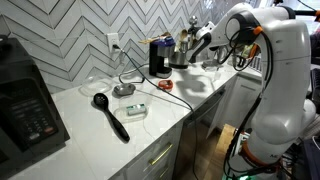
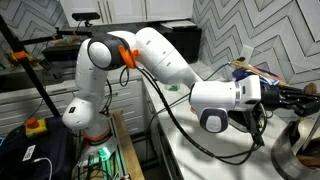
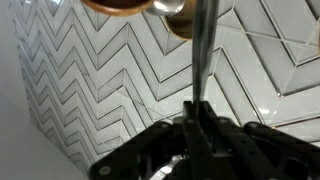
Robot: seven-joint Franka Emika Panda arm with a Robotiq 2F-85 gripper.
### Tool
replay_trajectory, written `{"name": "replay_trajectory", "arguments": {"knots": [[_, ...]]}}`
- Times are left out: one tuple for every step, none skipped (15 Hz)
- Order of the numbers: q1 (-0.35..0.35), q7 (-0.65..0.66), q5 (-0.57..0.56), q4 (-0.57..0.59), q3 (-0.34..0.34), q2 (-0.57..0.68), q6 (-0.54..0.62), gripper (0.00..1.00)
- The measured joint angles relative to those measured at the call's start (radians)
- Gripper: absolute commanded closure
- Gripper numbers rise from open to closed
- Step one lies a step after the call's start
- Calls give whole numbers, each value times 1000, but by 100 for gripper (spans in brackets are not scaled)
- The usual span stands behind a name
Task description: Pick up the silver spoon on the right and put it in the silver bucket
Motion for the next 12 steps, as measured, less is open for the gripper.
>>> {"name": "replay_trajectory", "arguments": {"knots": [[-2, 4, 2, 0, 0, 7, -3, 97], [-5, 17, 2, -1, 2, 16, -3, 97], [-7, 33, 2, 0, 5, 25, -3, 97], [-9, 50, 3, 0, 9, 35, -2, 97], [-13, 66, 4, 2, 13, 45, -2, 97], [-16, 76, 5, 4, 17, 54, -2, 97], [-18, 82, 6, 6, 19, 62, -2, 97], [-20, 83, 6, 6, 19, 69, -3, 97], [-22, 83, 6, 6, 19, 77, -4, 97], [-24, 83, 7, 6, 19, 85, -4, 97], [-26, 85, 7, 6, 20, 92, -4, 97], [-28, 86, 7, 6, 20, 100, -4, 97]]}}
